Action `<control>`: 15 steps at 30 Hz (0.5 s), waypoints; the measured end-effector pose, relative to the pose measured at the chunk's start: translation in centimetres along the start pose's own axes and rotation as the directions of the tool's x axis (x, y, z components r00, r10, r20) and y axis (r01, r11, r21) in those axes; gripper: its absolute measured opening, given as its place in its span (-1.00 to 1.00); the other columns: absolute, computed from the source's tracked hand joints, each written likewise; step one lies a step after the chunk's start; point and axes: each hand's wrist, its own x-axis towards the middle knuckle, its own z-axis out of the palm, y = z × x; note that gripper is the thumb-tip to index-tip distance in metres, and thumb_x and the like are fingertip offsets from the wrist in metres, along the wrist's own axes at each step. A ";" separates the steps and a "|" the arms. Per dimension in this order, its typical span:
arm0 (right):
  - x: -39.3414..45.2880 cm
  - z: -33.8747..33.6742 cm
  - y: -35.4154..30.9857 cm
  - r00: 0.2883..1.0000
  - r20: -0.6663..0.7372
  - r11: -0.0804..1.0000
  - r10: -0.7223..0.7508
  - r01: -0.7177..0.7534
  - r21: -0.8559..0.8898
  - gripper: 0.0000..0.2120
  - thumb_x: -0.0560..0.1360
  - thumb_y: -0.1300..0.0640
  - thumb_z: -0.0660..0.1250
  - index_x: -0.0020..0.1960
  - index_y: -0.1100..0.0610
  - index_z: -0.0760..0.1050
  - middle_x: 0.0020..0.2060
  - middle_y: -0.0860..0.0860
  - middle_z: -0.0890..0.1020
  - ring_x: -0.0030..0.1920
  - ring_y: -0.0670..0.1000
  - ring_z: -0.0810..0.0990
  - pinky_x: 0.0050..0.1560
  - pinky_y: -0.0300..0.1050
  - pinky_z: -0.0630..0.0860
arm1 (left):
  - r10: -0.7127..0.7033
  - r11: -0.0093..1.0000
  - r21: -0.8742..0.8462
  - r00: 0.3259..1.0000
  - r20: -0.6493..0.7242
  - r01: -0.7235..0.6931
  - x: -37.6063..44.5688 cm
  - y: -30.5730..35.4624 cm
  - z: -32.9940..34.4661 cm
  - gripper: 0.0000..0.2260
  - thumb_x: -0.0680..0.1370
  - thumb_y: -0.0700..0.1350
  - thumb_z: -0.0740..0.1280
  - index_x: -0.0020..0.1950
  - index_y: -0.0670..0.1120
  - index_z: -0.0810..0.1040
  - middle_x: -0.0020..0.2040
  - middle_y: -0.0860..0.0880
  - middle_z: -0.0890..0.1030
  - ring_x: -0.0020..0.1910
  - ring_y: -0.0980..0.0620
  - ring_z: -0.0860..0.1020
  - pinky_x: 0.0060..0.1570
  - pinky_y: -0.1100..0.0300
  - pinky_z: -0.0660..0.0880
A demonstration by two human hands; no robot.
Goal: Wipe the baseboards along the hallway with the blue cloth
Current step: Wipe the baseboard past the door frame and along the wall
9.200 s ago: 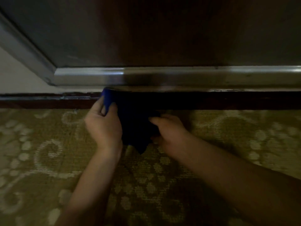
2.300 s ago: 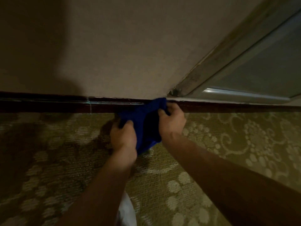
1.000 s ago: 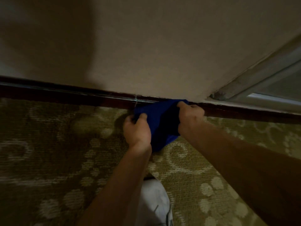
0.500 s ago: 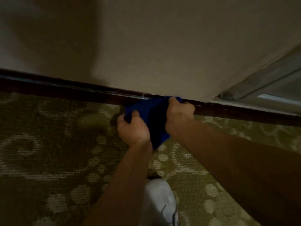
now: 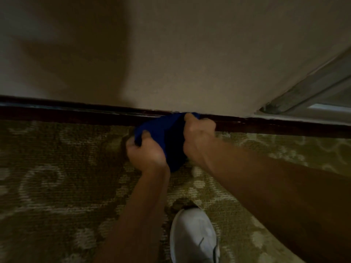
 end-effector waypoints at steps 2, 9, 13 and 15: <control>-1.5 2.3 0.3 0.998 0.055 0.999 -0.022 0.024 -0.045 -0.82 0.51 0.10 0.33 -0.02 0.22 0.49 -0.14 0.10 0.57 -0.17 0.08 0.54 -0.01 0.00 0.58 | 0.072 0.996 -0.046 0.988 -0.134 -0.079 0.8 1.0 -0.5 -0.67 0.62 -0.09 0.27 0.39 -0.05 0.41 0.24 -0.07 0.50 0.16 -0.04 0.52 0.19 0.08 0.48; 0.2 -1.0 0.8 0.999 0.019 1.000 -0.029 0.028 0.009 -0.84 0.46 0.08 0.38 -0.16 0.15 0.47 -0.13 0.14 0.61 -0.08 0.13 0.60 -0.01 0.12 0.62 | 0.024 0.985 0.164 0.979 0.203 -0.058 1.1 1.2 -0.5 -0.52 0.62 -0.07 0.30 0.52 0.01 0.27 0.41 -0.05 0.43 0.30 -0.07 0.46 0.33 0.05 0.39; 0.1 -2.8 0.7 0.990 0.142 0.996 0.002 -0.014 0.087 -0.81 0.47 0.14 0.40 -0.22 0.12 0.41 -0.11 0.17 0.59 0.00 0.20 0.60 -0.10 0.09 0.60 | -0.021 0.989 0.150 0.990 0.139 0.000 0.4 2.7 -1.8 -0.47 0.62 -0.04 0.30 0.56 -0.03 0.22 0.46 -0.05 0.37 0.40 -0.09 0.39 0.41 0.02 0.33; -1.6 -1.9 1.2 0.951 0.308 0.996 0.019 -0.045 0.078 -0.79 0.48 0.18 0.40 -0.23 0.10 0.38 -0.10 0.16 0.58 0.01 0.20 0.59 -0.24 -0.03 0.54 | 0.039 0.994 0.101 0.999 -0.004 -0.038 0.8 4.7 -2.7 -0.55 0.63 -0.05 0.28 0.50 -0.05 0.31 0.28 0.01 0.44 0.30 -0.02 0.44 0.33 0.07 0.38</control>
